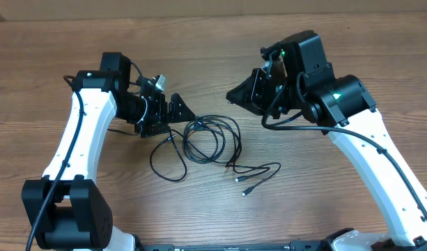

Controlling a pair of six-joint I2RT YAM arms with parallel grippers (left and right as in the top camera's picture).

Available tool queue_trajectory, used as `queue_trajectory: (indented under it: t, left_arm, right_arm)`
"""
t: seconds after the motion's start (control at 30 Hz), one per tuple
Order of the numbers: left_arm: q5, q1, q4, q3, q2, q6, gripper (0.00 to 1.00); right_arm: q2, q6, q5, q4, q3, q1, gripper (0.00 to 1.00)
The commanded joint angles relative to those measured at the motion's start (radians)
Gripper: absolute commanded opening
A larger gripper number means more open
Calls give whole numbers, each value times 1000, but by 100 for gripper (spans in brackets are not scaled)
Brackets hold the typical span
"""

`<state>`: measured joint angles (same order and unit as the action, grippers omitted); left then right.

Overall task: Untangle cables
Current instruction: 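Lift the grasped cable with the right gripper and pull it rightward, then lower the left gripper and grasp a cable end near the bundle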

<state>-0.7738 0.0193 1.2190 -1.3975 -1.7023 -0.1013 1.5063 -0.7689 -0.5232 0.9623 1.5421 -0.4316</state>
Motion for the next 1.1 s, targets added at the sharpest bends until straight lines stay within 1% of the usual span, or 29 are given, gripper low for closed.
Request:
queue_trajectory:
  t: [0.0, 0.07, 0.13, 0.3, 0.37, 0.47, 0.6, 0.63, 0.67, 0.73, 0.77, 0.87, 0.9, 0.97, 1.07]
  left_arm:
    - [0, 3, -1, -19, -6, 8, 100]
    - [0, 3, -1, -19, -6, 8, 100]
    - [0, 3, -1, -19, -6, 8, 100]
    - [0, 3, -2, -19, -6, 8, 100]
    - [-1, 3, -37, -19, -6, -1, 100]
    - [7, 3, -74, -19, -6, -3, 99]
    - [24, 3, -60, -19, -6, -3, 99]
    - [35, 3, -18, -19, -6, 6, 100]
    - [80, 3, 11, -19, -6, 34, 100]
    - [162, -7, -31, -19, -6, -13, 100]
    - [225, -11, -43, -19, -6, -43, 100]
    - [493, -26, -42, -19, -6, -194, 100]
    - [528, -27, -42, -19, -6, -233, 100]
    - [528, -26, -38, -19, -6, -295, 100]
    - [516, -25, -46, -19, -6, -307, 100]
  right_arm:
    - [-5, 85, 172, 47, 2, 2, 53]
    - [-5, 93, 255, 111, 2, 2, 80]
    - [-5, 93, 322, 161, 2, 2, 100]
    - [-5, 93, 348, 210, 2, 2, 100]
    - [-5, 93, 359, 215, 2, 2, 100]
    - [-5, 93, 431, 225, 2, 7, 100]
    - [-5, 93, 515, 237, 2, 42, 100]
    - [-5, 93, 526, 236, 2, 57, 100]
    - [-5, 93, 547, 237, 2, 71, 100]
    - [-5, 93, 626, 248, 2, 100, 100]
    - [-5, 93, 662, 261, 2, 114, 100]
    - [-5, 93, 706, 312, 2, 161, 100]
    - [-5, 93, 706, 317, 2, 172, 100]
    - [-5, 93, 706, 318, 2, 188, 100]
    - [-5, 93, 706, 318, 2, 192, 100]
